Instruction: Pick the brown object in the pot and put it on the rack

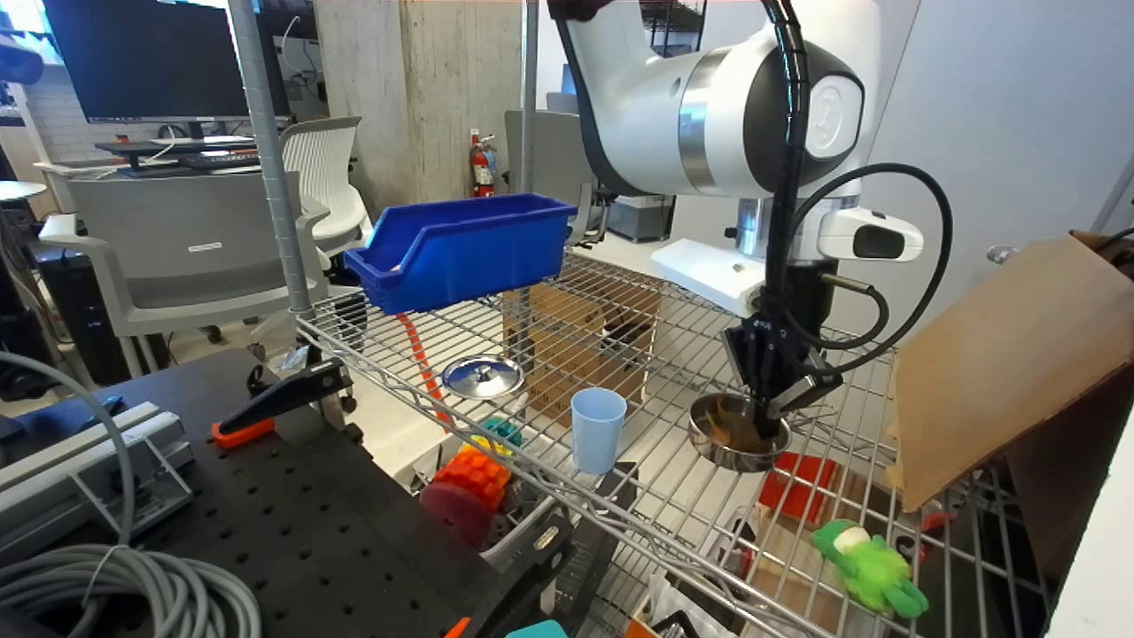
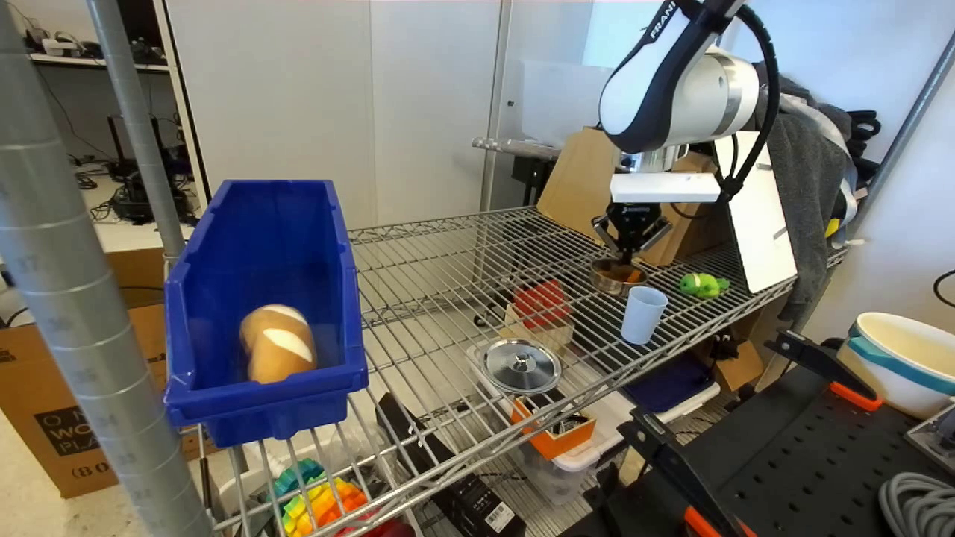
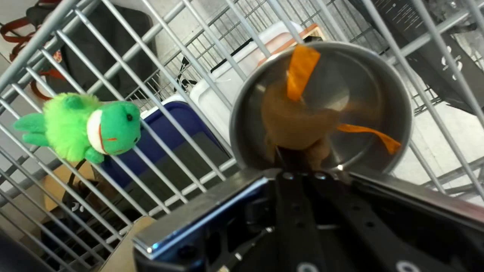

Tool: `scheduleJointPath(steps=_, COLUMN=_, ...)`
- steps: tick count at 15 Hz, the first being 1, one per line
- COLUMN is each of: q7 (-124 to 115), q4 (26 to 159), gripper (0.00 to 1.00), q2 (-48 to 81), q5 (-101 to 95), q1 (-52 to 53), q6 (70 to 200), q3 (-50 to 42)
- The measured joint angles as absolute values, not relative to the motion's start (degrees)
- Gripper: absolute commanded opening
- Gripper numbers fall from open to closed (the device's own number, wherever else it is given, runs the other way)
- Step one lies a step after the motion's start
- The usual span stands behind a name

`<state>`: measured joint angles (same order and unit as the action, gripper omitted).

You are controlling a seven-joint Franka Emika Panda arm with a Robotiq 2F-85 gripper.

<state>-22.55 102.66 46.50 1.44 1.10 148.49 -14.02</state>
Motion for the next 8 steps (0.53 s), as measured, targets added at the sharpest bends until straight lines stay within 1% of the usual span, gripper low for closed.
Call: scheduleJointPath(steps=8, q7=-23.4, q4=102.9, gripper=0.0, q2=45.6, q5=0.6, q1=2.5, q6=148.1, q3=-14.2)
